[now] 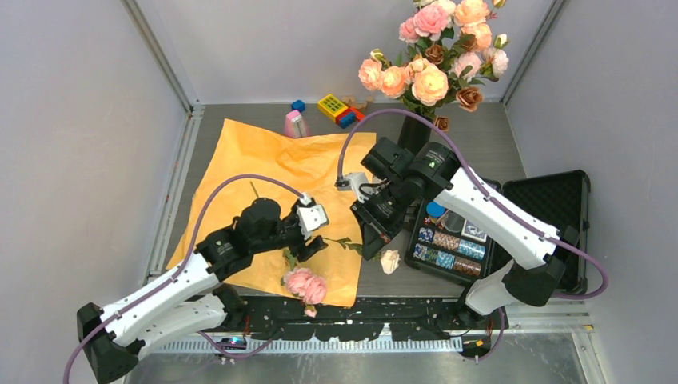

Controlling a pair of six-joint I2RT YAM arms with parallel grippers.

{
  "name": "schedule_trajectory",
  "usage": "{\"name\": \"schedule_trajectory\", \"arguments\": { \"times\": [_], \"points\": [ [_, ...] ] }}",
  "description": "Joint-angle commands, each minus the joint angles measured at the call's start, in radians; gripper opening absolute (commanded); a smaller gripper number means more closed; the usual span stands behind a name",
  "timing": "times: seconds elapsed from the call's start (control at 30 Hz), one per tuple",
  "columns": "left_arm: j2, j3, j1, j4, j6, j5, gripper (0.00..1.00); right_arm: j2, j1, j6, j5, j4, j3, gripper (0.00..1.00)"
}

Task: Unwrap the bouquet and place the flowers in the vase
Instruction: Pick up the fake flower from the wrapping paper.

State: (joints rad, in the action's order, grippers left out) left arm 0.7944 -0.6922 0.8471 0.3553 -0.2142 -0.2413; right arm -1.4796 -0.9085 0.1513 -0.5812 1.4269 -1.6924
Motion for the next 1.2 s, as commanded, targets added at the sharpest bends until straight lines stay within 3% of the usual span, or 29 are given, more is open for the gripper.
{"name": "schedule_trajectory", "arguments": {
  "times": [0.0, 0.07, 0.23, 0.27, 0.33, 0.37, 0.43, 0.57, 0.7, 0.87, 1.17],
  "points": [
    [0.013, -0.016, 0.019, -0.041, -0.011, -0.005, 0.51, 0.011, 0.002, -0.013, -0.050, 0.025, -0.040, 0.00],
    [0.035, -0.037, 0.021, -0.023, -0.005, -0.014, 0.26, 0.010, 0.002, -0.012, -0.031, 0.027, -0.046, 0.00],
    [0.075, -0.061, 0.026, 0.000, 0.006, -0.035, 0.00, -0.008, 0.002, -0.011, 0.022, 0.035, -0.071, 0.06],
    [0.078, -0.064, 0.026, 0.002, 0.009, -0.036, 0.00, -0.011, 0.002, -0.010, 0.034, 0.034, -0.084, 0.09],
    [0.078, -0.063, 0.026, 0.004, 0.012, -0.032, 0.00, -0.013, 0.002, -0.001, 0.083, 0.033, -0.114, 0.23],
    [0.076, -0.061, 0.026, -0.001, 0.012, -0.020, 0.00, -0.013, 0.002, 0.009, 0.131, 0.027, -0.127, 0.37],
    [0.071, -0.061, 0.026, -0.001, 0.010, -0.001, 0.00, -0.012, 0.002, 0.025, 0.222, 0.015, -0.167, 0.54],
    [0.067, -0.060, 0.025, -0.004, 0.026, 0.050, 0.00, 0.006, 0.002, 0.049, 0.384, -0.060, -0.232, 0.74],
    [0.126, -0.113, -0.003, 0.029, 0.082, 0.073, 0.00, 0.055, 0.002, 0.086, 0.587, -0.200, -0.246, 0.80],
    [0.201, -0.179, -0.108, 0.014, 0.249, -0.024, 0.00, 0.188, 0.001, 0.147, 0.883, -0.444, -0.147, 0.83],
    [0.178, -0.148, -0.179, -0.264, 0.604, -0.056, 0.00, 0.492, 0.002, 0.208, 0.896, -1.067, 0.295, 0.88]
  ]
}}
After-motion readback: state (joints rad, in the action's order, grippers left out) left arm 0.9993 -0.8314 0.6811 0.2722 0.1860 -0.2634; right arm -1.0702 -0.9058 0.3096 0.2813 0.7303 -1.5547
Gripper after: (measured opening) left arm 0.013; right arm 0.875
